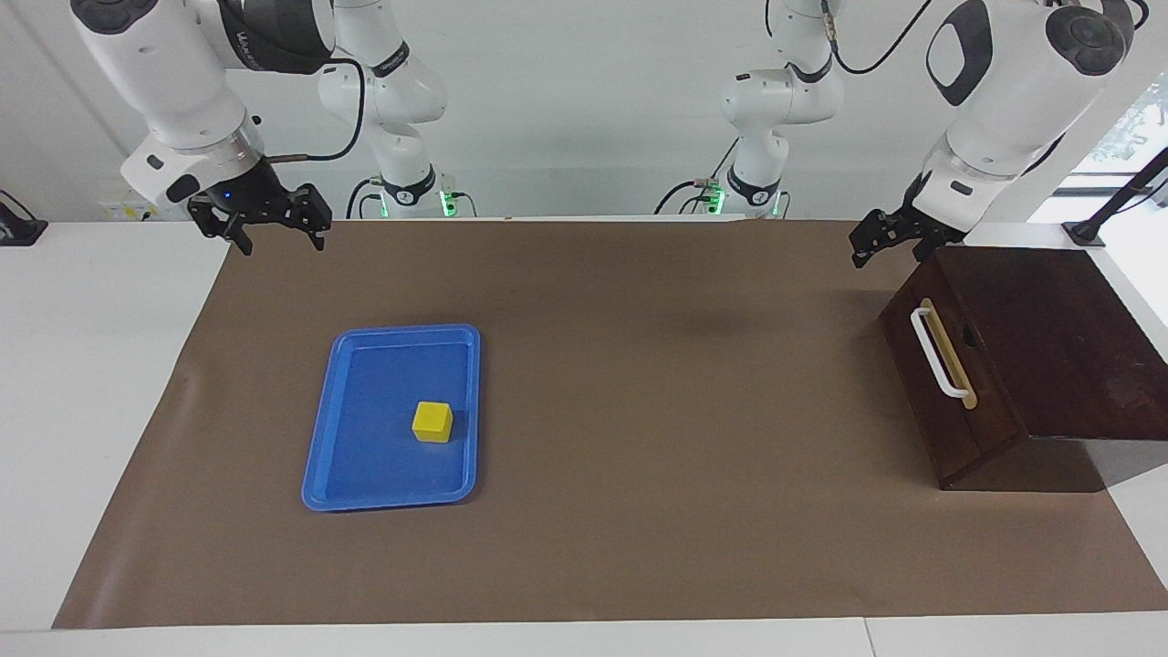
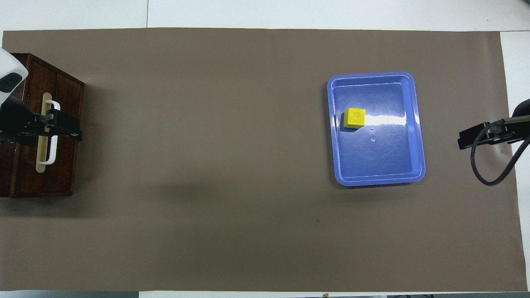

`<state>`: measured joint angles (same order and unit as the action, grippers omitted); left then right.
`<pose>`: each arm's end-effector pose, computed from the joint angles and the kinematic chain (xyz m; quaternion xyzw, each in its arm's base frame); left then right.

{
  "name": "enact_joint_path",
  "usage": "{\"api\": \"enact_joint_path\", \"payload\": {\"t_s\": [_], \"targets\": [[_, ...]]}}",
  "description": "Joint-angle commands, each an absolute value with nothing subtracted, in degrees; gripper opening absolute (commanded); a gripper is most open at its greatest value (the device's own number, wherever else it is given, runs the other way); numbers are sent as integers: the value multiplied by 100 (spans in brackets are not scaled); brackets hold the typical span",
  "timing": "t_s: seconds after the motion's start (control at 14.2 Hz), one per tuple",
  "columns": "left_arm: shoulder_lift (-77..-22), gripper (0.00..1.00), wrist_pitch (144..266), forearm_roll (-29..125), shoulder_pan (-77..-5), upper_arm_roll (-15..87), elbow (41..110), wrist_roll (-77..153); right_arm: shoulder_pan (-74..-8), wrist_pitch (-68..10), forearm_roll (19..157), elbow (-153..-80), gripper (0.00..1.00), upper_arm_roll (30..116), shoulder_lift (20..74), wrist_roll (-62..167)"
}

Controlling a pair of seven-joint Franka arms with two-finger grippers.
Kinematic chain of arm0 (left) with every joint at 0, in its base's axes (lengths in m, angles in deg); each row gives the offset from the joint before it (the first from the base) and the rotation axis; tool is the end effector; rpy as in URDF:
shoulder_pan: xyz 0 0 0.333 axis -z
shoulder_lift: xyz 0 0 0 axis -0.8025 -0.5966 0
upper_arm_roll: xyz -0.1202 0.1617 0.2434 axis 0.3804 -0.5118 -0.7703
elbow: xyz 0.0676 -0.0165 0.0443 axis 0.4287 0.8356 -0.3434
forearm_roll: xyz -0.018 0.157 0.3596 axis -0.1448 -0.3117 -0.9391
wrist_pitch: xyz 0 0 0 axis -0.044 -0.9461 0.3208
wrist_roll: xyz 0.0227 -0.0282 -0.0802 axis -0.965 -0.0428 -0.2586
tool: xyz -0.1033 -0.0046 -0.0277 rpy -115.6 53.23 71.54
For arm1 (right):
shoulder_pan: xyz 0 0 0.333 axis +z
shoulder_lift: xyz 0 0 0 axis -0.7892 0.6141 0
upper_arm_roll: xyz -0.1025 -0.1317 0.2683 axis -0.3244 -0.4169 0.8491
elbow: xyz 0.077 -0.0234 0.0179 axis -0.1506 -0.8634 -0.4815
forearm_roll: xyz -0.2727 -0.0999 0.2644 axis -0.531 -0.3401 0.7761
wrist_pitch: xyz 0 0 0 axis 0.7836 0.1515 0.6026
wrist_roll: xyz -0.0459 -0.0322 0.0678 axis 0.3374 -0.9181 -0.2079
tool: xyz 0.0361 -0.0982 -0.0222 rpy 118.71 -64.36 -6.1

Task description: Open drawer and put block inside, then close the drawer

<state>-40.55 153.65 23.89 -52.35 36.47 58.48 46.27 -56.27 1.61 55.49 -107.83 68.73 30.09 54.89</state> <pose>0.5491 -0.0483 0.5898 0.9982 0.0191 -0.0576 0.0012 0.5363 -0.0139 0.6003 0.9976 0.0420 -0.0527 0.0141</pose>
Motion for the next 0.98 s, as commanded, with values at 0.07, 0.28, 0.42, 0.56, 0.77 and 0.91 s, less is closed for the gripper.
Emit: {"api": "enact_joint_path", "payload": {"t_s": [0.07, 0.28, 0.42, 0.56, 0.77, 0.91], "targets": [[-4050, 100, 15316, 2436, -5223, 3610, 5781, 4704, -5730, 67, 5501, -10861, 100, 6940, 2916, 5400], [-4050, 100, 15325, 2427, -5223, 3610, 5790, 4704, -5747, 41, 5501, -10861, 100, 6931, 2916, 5426], [-4041, 100, 15368, 2418, -5223, 3610, 5816, 4739, -5747, -143, 5466, -10878, 100, 6931, 2925, 5444], [-3945, 100, 15849, 2296, -5180, 3610, 6104, 4809, -5738, -144, 5466, -10878, 100, 6931, 2916, 5409], [-3699, 100, 16990, 1524, -5127, 3628, 7017, 4818, -5826, -127, 5527, -10922, 100, 6931, 2907, 5417], [-3724, 100, 17564, 1137, -5135, 3628, 7327, 4818, -5818, -127, 5563, -10975, 100, 6931, 2890, 5452]]}}
